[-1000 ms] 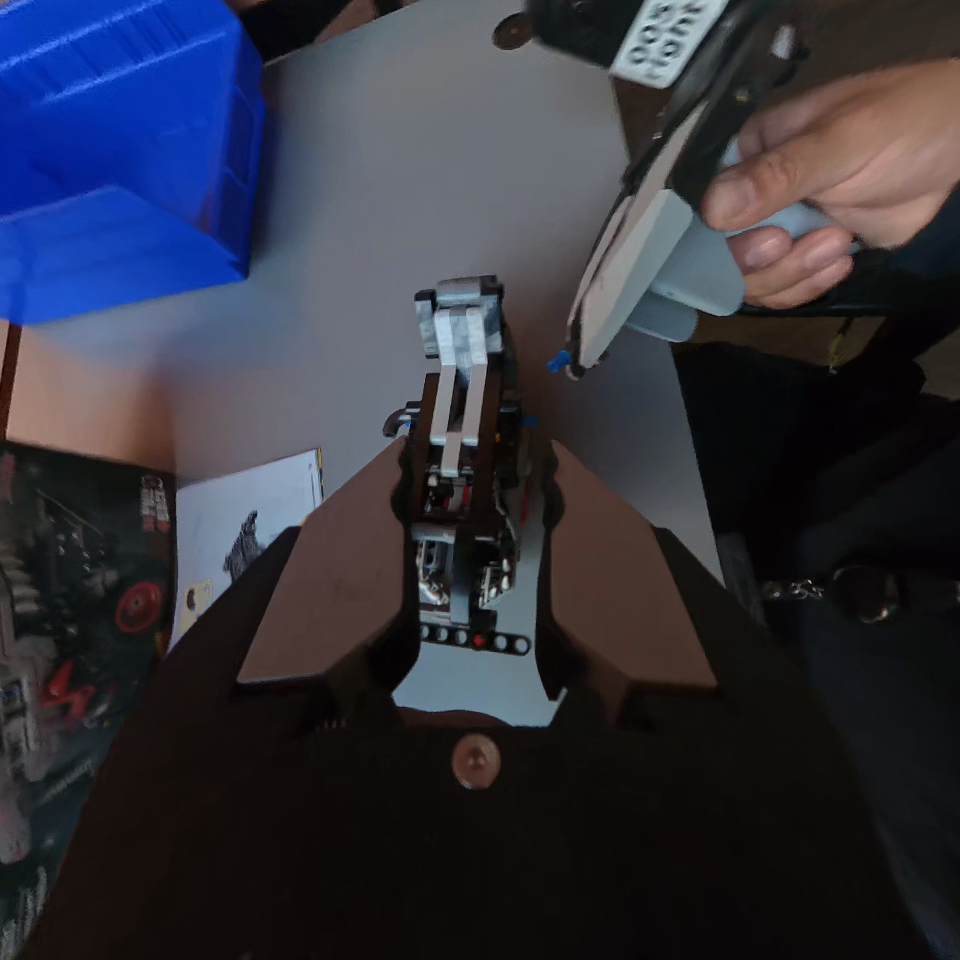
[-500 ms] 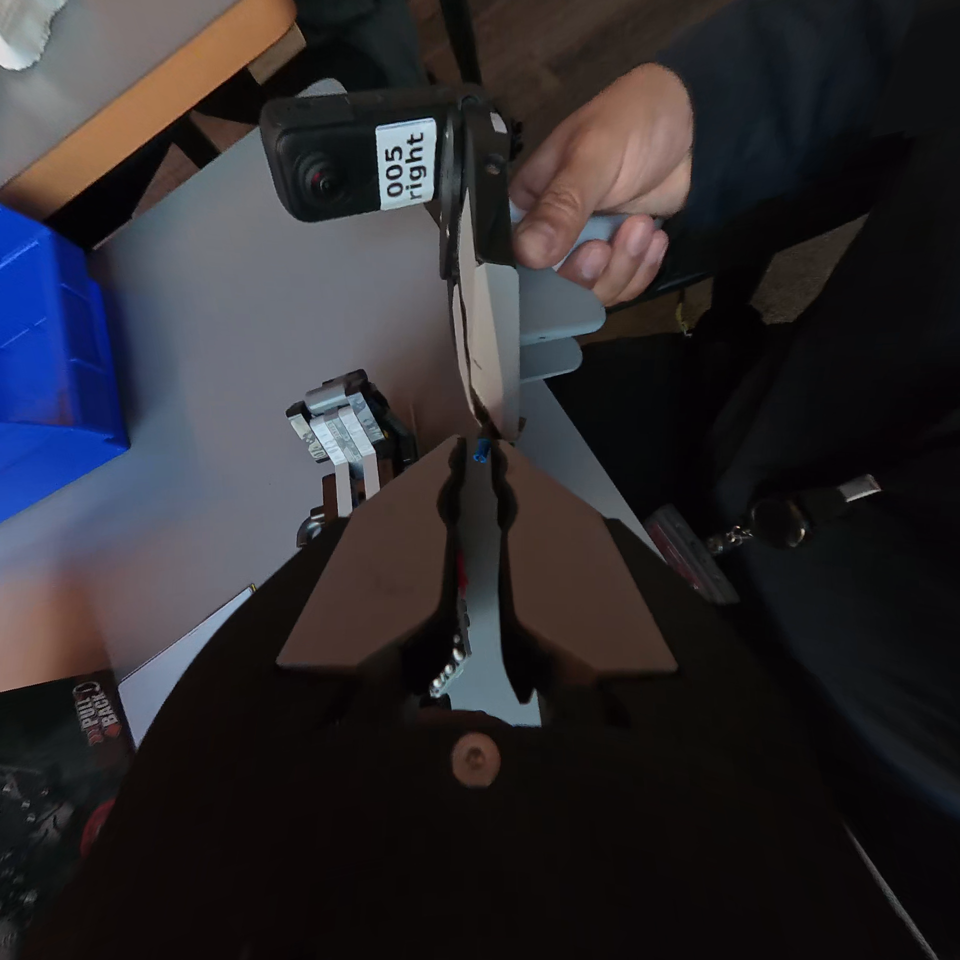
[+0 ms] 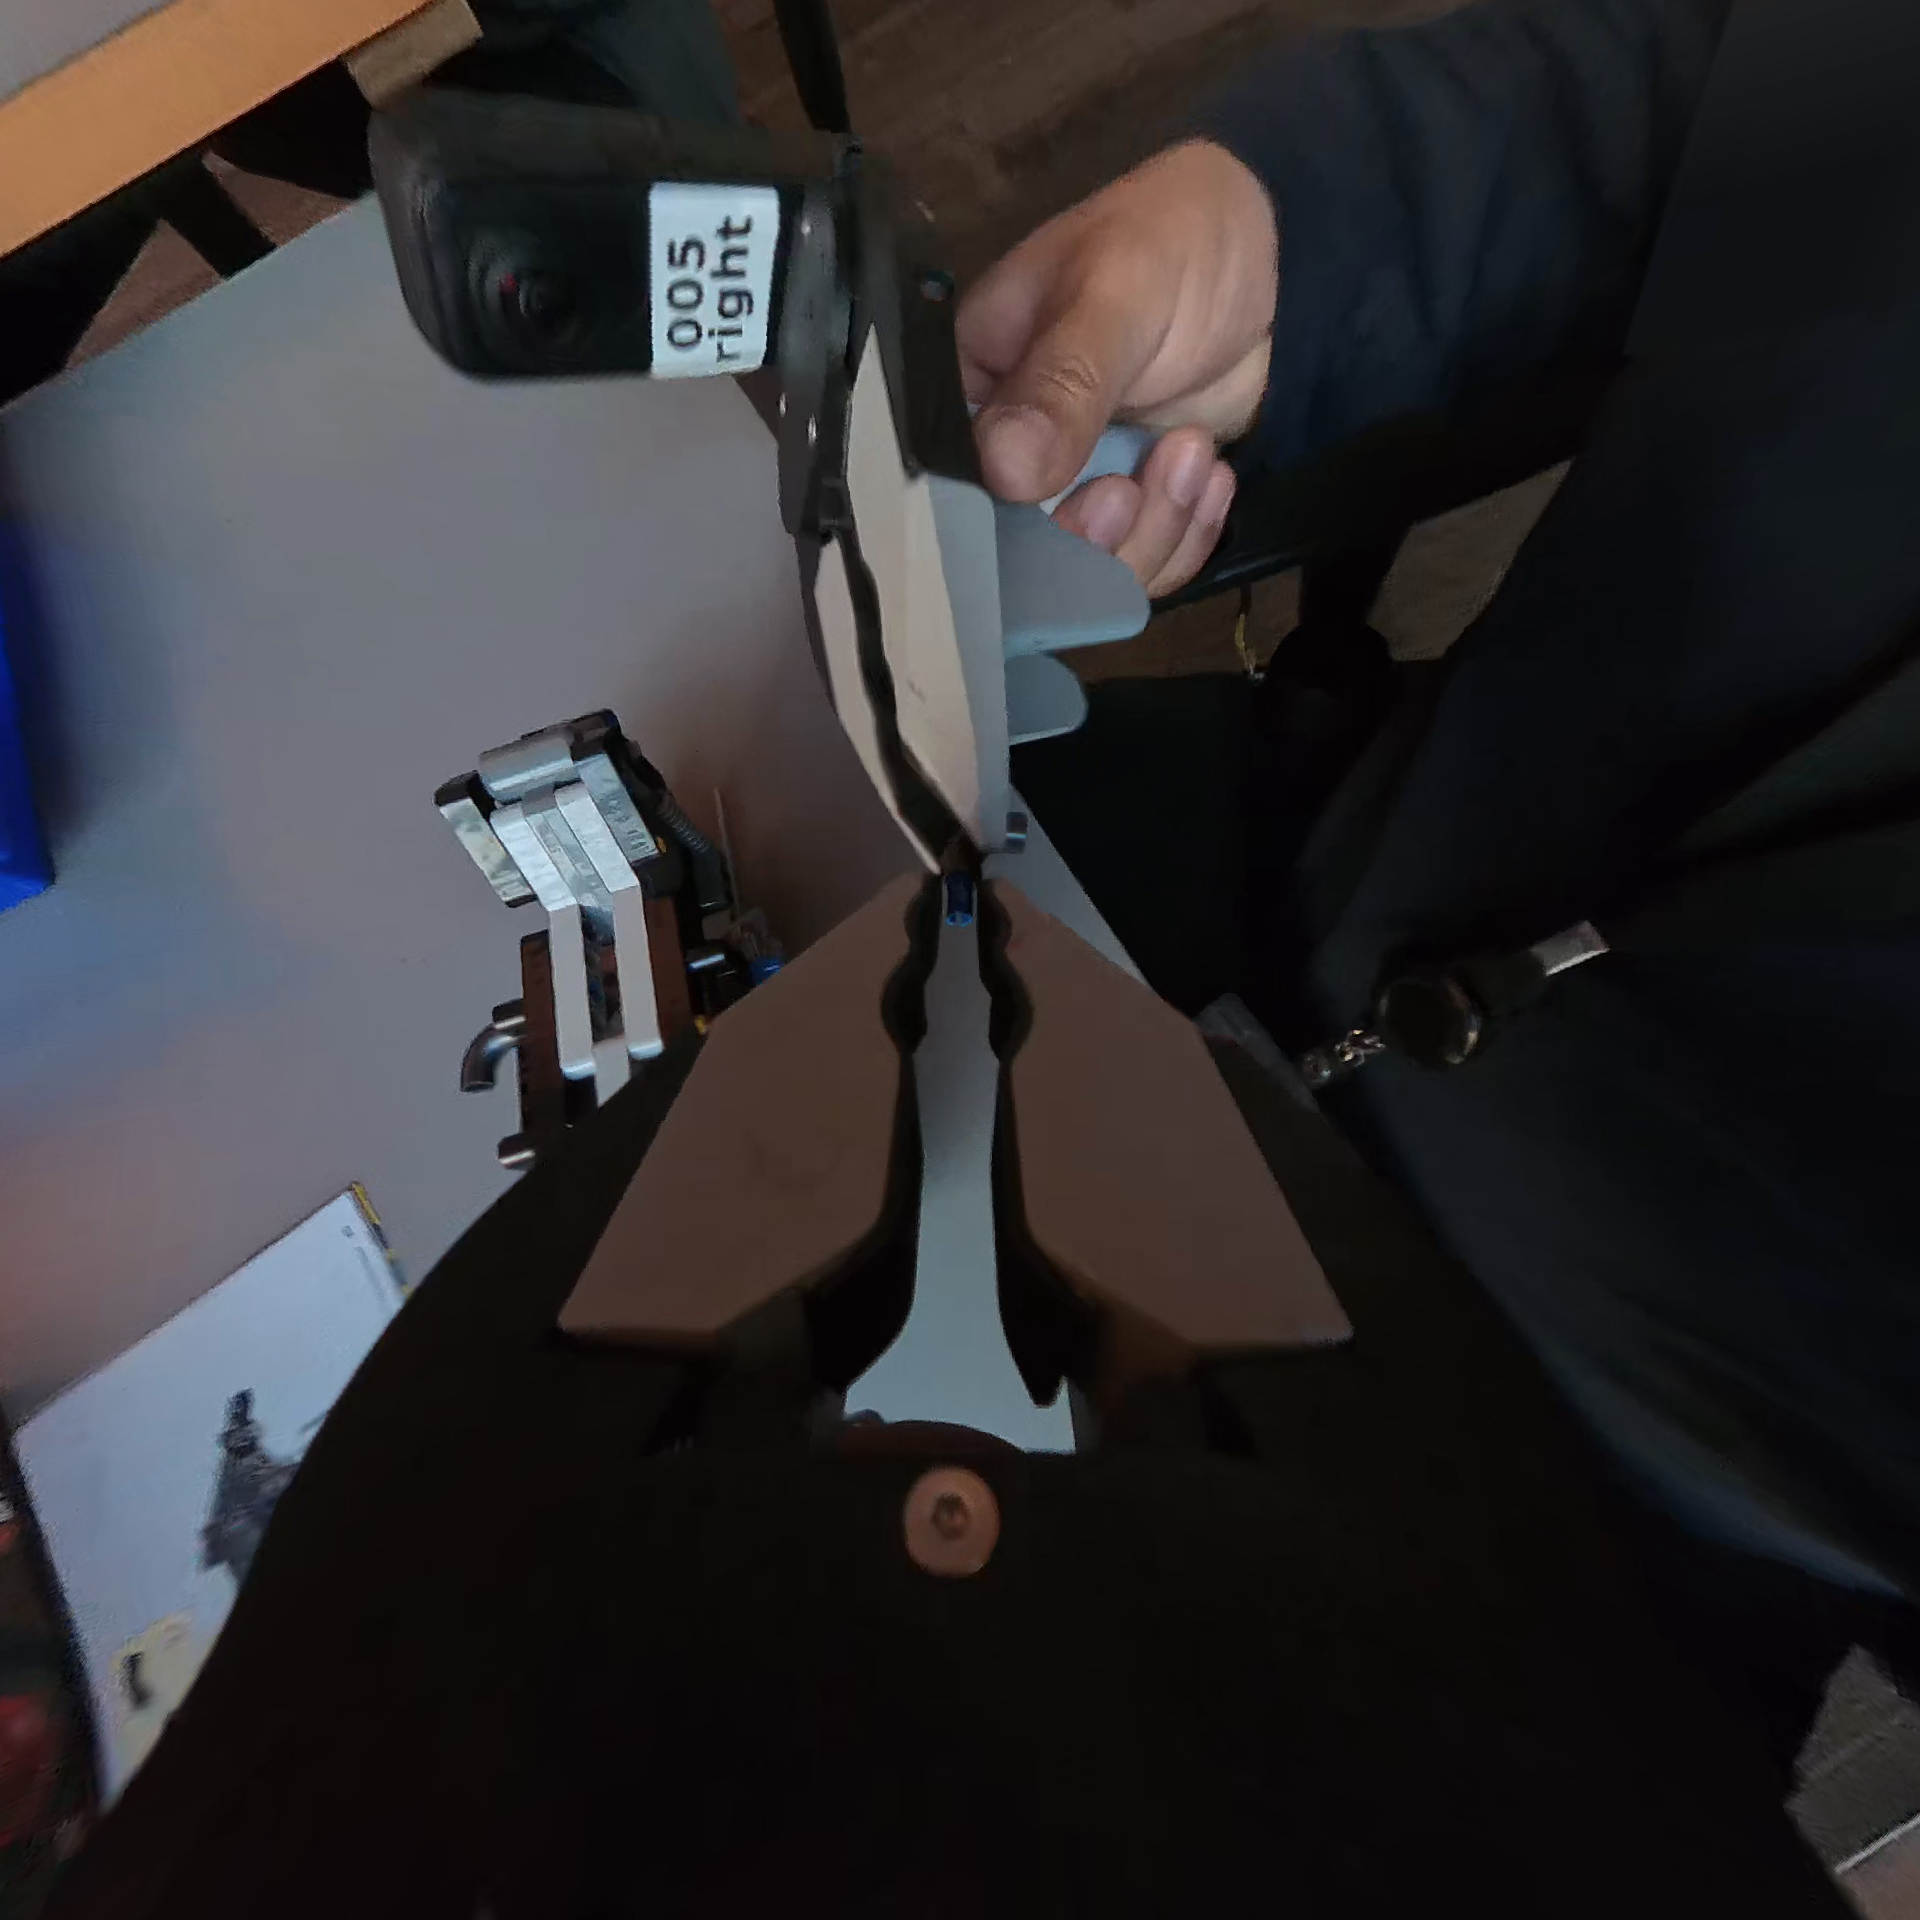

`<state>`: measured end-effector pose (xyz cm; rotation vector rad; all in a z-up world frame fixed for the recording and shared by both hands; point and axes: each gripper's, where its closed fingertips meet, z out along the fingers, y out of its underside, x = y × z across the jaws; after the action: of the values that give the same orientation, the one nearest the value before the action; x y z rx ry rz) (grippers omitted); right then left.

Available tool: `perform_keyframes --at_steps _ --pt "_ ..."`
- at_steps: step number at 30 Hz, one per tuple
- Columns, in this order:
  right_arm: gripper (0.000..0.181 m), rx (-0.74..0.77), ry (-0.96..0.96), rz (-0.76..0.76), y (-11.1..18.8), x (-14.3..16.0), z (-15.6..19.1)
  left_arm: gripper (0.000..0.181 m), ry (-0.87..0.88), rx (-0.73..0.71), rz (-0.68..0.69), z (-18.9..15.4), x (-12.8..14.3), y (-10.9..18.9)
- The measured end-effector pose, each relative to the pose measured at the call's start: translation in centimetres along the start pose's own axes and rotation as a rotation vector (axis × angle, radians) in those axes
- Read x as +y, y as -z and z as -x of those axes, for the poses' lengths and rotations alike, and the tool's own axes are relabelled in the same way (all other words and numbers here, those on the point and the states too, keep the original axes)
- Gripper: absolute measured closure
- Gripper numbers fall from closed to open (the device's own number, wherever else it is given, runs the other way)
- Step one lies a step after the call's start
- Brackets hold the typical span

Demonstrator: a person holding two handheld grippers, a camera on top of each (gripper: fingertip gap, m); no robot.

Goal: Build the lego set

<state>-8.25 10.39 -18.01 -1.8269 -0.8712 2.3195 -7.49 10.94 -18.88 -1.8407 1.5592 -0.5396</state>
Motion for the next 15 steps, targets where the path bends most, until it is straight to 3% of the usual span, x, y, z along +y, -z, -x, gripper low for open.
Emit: perform_keyframes --at_steps 1,5,8,15 --pt "0.166 0.004 0.067 -0.037 0.3 -0.5 0.4 0.177 0.031 0.016 -0.019 0.0 0.0 0.2" --pt "0.153 0.07 0.509 -0.059 1.1 -0.2 2.9 0.178 0.129 0.089 -0.122 0.0 -0.5 1.3" --pt "0.151 0.227 0.796 -0.016 0.8 0.6 2.7 0.178 0.13 0.159 -0.17 -0.7 -1.0 1.7" --pt "0.163 0.329 1.0 -0.001 0.2 0.5 3.4 0.178 0.103 0.21 -0.204 -1.6 -2.2 1.7"
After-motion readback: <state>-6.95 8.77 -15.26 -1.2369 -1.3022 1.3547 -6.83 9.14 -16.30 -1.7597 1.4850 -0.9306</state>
